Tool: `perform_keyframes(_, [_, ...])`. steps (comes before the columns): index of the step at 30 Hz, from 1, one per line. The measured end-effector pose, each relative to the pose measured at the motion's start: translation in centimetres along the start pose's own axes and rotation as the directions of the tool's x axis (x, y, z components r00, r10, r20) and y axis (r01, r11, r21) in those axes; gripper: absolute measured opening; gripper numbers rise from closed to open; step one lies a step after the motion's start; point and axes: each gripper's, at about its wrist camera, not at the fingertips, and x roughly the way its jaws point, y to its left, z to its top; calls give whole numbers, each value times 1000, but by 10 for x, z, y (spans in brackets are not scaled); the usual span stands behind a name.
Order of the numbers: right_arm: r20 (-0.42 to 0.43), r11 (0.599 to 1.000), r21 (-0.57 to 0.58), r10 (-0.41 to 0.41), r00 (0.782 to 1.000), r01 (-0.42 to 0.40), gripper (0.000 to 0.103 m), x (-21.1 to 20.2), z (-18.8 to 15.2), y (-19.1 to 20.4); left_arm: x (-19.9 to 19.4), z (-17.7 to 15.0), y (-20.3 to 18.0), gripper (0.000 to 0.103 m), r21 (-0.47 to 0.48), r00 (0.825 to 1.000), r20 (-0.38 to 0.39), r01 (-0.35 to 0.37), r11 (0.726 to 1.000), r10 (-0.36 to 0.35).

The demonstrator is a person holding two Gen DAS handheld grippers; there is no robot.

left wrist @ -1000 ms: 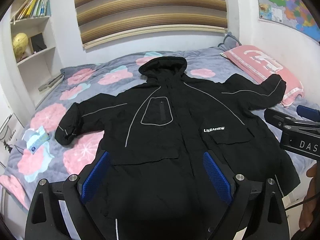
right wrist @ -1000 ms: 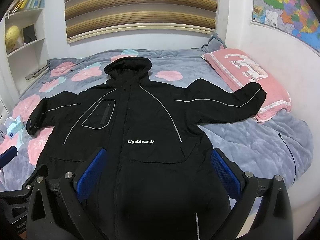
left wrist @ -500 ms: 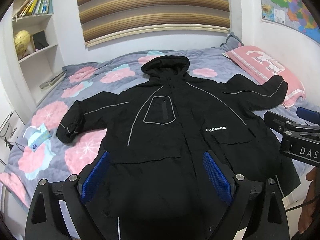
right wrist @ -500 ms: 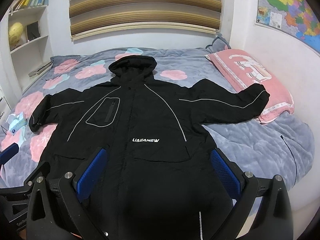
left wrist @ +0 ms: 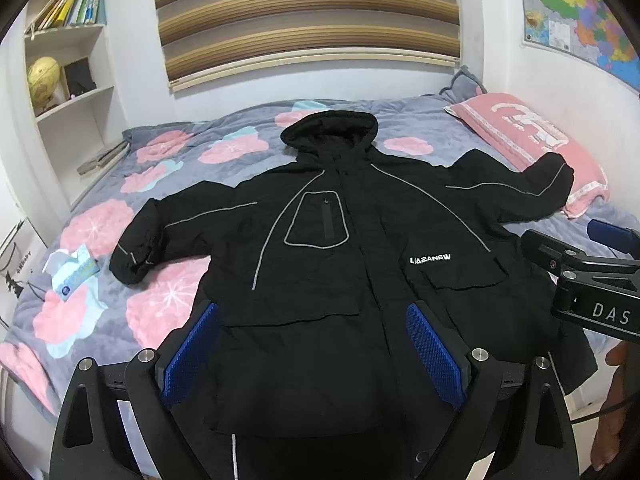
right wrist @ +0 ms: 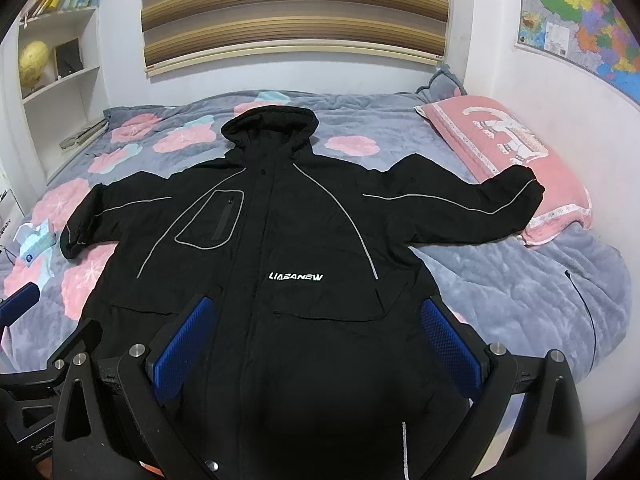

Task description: Fold large clothes

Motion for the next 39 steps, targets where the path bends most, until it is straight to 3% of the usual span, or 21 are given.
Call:
perform_keyframes(25, [-36, 1000, -23, 15, 999, -16, 103, 16, -2, 10, 18, -2, 12, 94, -34, 999, -36, -20, 999, 19])
perform_keyframes(32, [-49, 999, -23, 44, 998, -45, 103, 34, 3, 20, 29, -5, 77, 94, -144, 996, -31, -86, 986, 82])
perform_keyframes(34, [-59, 998, -37, 52, 997, -55, 103, 43, 3, 26, 29, -8, 103, 94, -137, 994, 11, -106, 985, 109])
perform_keyframes(37, [-71, 997, -57, 49, 996, -53, 103, 60, 7, 36, 28, -11, 150, 94, -180, 970, 88, -210, 961, 228])
perform_keyframes(39, [-84, 997, -54, 58, 995, -63, 103, 75, 12, 44, 35, -10, 189, 94, -247, 967, 116, -193, 950, 227])
